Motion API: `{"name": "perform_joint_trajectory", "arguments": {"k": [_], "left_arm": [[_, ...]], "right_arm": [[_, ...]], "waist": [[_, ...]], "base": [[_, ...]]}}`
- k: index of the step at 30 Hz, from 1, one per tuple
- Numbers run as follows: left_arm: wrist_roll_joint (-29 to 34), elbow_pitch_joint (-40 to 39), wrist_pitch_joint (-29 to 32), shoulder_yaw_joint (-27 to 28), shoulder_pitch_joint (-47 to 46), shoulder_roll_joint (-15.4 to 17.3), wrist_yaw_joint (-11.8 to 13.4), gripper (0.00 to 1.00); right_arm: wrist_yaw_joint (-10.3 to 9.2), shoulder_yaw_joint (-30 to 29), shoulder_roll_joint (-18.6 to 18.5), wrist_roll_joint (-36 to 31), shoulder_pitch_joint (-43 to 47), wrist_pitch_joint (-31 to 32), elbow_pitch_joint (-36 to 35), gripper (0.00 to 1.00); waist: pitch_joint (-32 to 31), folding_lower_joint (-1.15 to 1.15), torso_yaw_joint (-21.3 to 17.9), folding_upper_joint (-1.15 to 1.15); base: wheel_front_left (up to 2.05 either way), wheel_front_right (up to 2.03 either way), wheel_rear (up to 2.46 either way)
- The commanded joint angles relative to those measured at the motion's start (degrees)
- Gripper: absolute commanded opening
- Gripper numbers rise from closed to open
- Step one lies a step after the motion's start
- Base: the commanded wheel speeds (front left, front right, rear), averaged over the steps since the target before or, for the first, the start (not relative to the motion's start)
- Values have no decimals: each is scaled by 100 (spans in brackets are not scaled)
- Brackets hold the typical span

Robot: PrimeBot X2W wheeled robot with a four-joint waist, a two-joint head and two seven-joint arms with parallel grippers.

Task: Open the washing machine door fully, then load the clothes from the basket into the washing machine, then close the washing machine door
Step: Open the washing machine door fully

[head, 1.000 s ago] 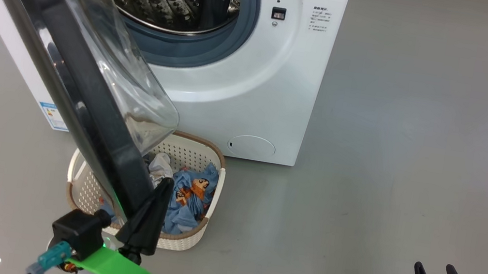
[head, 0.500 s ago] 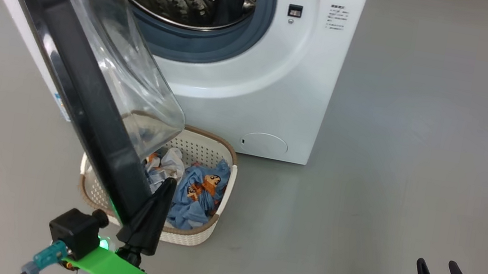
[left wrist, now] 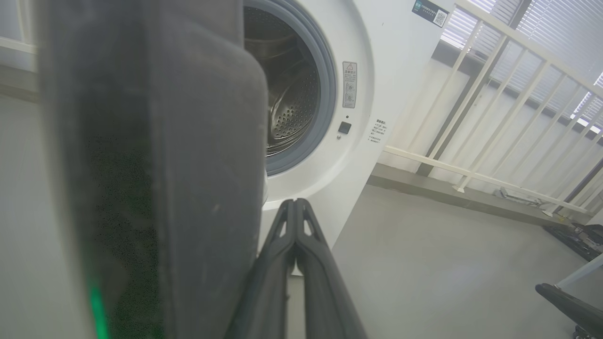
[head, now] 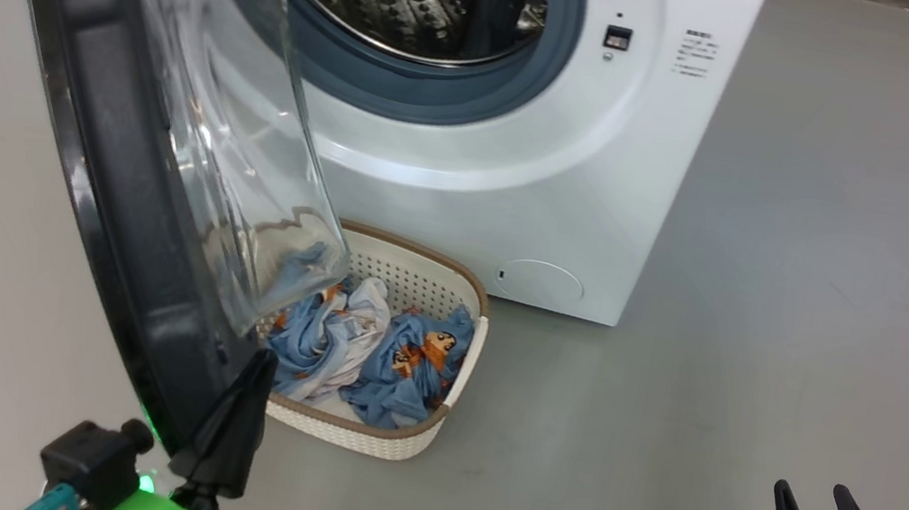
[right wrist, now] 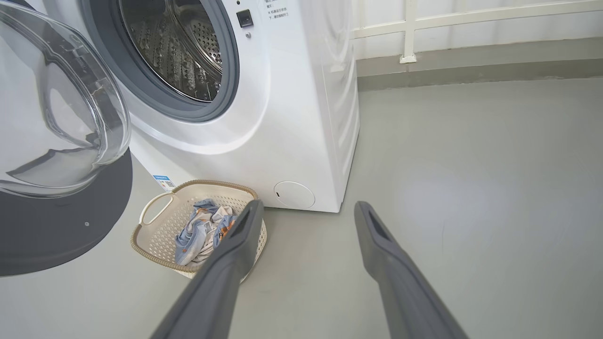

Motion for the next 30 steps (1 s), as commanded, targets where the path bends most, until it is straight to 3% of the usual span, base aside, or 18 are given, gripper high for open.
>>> {"name": "perform_joint_trajectory", "arguments": {"k": [1, 11, 30], "left_arm": [[56, -154, -37, 288, -28, 143, 90, 0], [264, -278, -37, 901, 296, 143, 224, 0], [748, 275, -37, 2674, -347, 353, 118, 0]], "right_arm": [[16, 133, -121, -65, -77, -69, -141, 100], [16, 194, -94, -80, -24, -69, -169, 100], [16, 214, -141, -80, -207, -69, -220, 100]], "waist": [[-32, 0, 93, 0], [-93, 0, 422, 0], [279, 0, 535, 0]], "base": [[0, 0, 0], [0, 0, 0], [0, 0, 0]]}}
